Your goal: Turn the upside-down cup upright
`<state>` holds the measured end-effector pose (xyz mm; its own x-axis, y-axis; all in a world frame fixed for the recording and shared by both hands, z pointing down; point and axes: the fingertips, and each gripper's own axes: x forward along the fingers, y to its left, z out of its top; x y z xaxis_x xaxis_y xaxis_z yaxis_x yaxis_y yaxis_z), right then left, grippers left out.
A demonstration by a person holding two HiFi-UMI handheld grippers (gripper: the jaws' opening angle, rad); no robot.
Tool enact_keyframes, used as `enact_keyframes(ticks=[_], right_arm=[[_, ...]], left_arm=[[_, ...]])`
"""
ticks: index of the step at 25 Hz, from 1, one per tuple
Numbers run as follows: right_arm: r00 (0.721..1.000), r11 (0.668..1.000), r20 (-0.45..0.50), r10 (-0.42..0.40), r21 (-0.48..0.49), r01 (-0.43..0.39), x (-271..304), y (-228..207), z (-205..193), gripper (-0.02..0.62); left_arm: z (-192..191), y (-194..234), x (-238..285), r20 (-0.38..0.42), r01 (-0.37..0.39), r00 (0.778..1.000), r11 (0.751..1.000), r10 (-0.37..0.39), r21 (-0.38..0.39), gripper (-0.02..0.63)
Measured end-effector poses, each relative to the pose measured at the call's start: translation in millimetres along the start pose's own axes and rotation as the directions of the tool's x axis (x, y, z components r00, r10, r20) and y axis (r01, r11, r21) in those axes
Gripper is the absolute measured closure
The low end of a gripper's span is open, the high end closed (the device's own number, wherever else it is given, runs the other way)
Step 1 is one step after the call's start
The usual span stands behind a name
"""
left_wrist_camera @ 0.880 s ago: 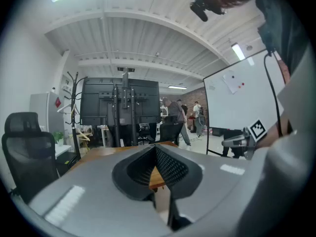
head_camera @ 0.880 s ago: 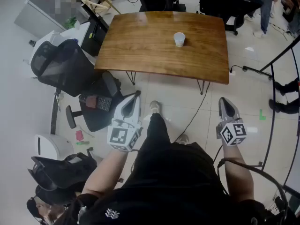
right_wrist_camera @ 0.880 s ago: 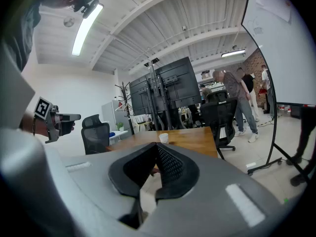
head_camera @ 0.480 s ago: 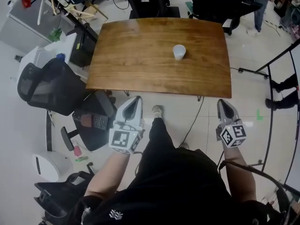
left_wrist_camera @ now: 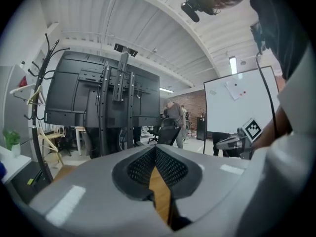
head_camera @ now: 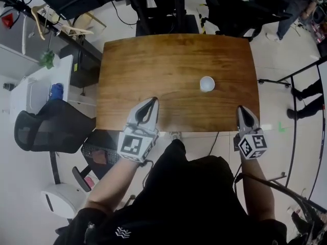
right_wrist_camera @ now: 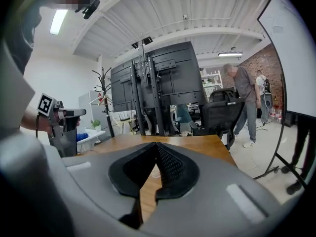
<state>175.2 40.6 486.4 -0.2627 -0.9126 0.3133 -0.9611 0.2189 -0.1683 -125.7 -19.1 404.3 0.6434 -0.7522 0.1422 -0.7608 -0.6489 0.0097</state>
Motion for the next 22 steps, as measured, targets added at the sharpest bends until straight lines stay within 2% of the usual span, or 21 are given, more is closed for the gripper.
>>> enact_keyframes(ticks=[4,10,15,19,22], right_arm=[[1.0,1.0,-0.003,-0.007,0.016,0.008,28.1,5.7,13.3,0.592],[0.998,0.999,-0.066,0.025,0.023,-0.023,59.5,3.5,13.8,0.592],[0.985,0.998,-0.157,0.066,0.013,-0.064,101.5,-11.5,-7.5,0.592],[0.969,0.995,-0.226,0.101,0.014,-0.101,130.2,-15.0,-26.0,0.592],[0.952,0.995,-0.288,0.098,0.012,-0.099,147.2,-21.1,-38.3,0.591]], left_arm=[[9.8,29.9,31.0,0.011,0.047,0.999,0.999,-0.047,0.021,0.606],[17.5,53.5,46.0,0.02,0.016,1.0,1.0,-0.016,0.0,0.606],[11.8,73.6,43.9,-0.01,-0.054,0.998,0.998,0.054,0.014,0.606],[7.1,84.2,35.6,-0.034,-0.118,0.992,0.993,0.118,-0.005,0.606],[1.9,87.9,38.7,-0.046,-0.156,0.987,0.987,0.155,-0.025,0.606]])
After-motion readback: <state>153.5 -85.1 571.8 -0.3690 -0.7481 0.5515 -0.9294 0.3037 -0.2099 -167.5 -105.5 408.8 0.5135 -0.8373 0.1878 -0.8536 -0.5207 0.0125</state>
